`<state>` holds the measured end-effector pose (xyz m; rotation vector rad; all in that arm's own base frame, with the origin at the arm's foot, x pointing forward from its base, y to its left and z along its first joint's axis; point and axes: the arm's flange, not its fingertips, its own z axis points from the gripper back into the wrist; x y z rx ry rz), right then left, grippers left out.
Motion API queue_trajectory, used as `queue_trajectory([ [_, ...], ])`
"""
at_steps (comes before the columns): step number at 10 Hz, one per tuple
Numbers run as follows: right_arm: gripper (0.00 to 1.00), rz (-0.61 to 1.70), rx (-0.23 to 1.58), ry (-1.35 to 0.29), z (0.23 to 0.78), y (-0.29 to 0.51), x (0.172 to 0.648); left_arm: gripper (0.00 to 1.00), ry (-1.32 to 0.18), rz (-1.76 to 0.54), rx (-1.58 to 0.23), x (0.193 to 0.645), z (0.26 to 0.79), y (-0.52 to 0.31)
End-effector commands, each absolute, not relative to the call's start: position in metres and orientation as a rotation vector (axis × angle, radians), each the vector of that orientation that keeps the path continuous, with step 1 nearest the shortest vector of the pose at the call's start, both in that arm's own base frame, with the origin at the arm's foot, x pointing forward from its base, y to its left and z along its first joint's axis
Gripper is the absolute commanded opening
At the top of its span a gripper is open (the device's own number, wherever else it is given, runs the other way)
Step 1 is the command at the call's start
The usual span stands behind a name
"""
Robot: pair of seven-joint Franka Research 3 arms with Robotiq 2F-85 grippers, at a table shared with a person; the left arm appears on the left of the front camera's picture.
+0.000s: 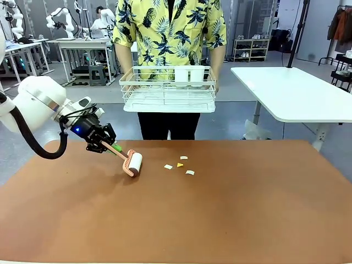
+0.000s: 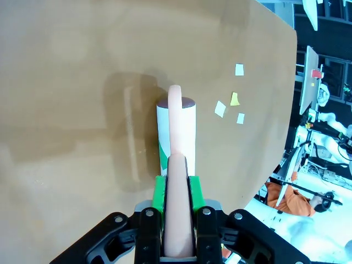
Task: Clean the table.
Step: Clean the table with the Lint Roller when the human lifts the Dish drying rack.
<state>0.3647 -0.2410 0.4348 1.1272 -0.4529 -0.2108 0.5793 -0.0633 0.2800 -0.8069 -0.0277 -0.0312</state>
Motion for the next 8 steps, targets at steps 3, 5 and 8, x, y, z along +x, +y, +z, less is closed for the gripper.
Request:
queue_trajectory([
  [3, 1.00, -0.200, 1.138, -0.459, 0.437, -0.241, 0.362, 0.21, -0.032, -0.031, -0.802, 0.578, 0.280, -0.064],
  [5, 1.00, -0.200, 1.138, -0.459, 0.437, -0.241, 0.362, 0.21, -0.032, -0.031, -0.802, 0.578, 0.280, -0.064],
  [8, 1.00, -0.200, 1.138, -0.459, 0.437, -0.241, 0.362, 0.21, 0.004, -0.052, -0.879, 0.589, 0.267, -0.113],
])
